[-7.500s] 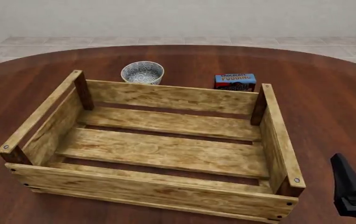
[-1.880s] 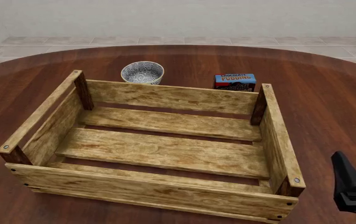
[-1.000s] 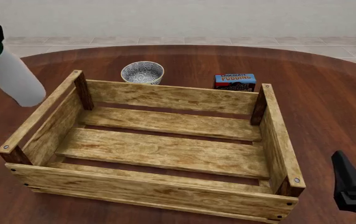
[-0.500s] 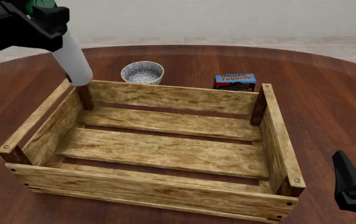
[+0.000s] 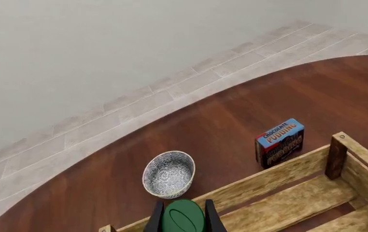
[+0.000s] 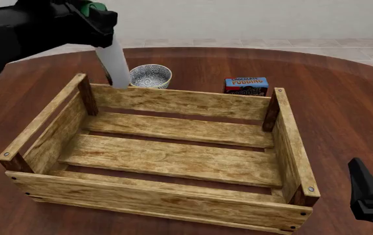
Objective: Pick up the salad dressing and put it in the tray.
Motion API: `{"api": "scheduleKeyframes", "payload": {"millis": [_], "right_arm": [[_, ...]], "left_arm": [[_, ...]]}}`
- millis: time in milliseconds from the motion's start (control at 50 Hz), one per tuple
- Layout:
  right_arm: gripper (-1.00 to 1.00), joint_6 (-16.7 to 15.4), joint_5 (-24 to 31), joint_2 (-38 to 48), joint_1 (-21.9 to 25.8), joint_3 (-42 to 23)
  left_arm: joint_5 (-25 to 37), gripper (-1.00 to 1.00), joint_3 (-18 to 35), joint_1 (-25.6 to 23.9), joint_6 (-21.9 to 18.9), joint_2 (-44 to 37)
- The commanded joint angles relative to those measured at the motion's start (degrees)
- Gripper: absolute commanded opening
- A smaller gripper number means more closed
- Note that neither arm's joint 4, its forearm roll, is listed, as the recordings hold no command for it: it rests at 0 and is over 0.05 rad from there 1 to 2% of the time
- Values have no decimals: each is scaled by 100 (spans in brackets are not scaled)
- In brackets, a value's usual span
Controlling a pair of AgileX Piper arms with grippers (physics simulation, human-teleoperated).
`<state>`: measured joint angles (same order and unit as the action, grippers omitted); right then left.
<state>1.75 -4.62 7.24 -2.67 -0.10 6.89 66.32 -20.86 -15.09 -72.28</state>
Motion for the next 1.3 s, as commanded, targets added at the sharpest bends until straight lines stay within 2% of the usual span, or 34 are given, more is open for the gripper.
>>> {"api": "scheduleKeyframes", "payload": {"millis": [20,340,740,1300], "right_arm": [[100,-2,24,-21,-8,-7],[100,70,-16,12,-60,-5],[100,122,87,-100,-108,-3],[100,171,28,-28,-144,-9]], "left_arm": [[-113,-100,167,-192,89,-329],[-338,-100,189,-400,268,-824],[-711,-100,-88,-423,29,-1284],[-912,-100,-185,-448,9,-1616]]}}
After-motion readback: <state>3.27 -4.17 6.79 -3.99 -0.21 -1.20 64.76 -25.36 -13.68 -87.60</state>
